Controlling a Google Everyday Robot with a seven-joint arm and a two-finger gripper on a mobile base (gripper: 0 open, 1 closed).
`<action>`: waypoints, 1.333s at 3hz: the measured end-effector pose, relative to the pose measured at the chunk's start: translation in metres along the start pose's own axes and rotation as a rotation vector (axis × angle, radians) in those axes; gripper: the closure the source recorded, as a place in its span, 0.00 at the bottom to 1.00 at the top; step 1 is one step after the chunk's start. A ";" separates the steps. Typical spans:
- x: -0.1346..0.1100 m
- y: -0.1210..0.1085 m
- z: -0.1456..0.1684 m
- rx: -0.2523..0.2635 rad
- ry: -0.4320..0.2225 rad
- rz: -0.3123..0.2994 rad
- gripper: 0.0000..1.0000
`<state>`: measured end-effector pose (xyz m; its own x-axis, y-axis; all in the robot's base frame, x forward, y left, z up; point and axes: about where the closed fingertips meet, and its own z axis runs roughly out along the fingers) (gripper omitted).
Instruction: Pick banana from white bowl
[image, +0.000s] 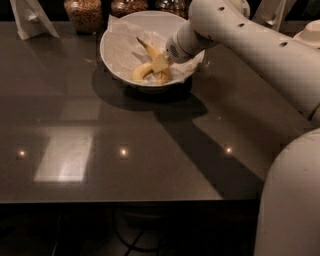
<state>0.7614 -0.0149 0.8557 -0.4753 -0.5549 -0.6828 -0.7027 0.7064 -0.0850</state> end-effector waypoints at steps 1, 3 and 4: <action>0.000 0.003 0.002 -0.021 -0.006 0.002 1.00; -0.016 0.006 -0.008 -0.033 -0.026 -0.035 1.00; -0.032 0.010 -0.027 -0.039 -0.034 -0.091 1.00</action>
Offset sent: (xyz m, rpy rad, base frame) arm -0.0024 0.0052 0.0040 0.0486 -0.0028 0.0364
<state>0.7556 -0.0018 0.8959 -0.3904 -0.6003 -0.6980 -0.7624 0.6358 -0.1204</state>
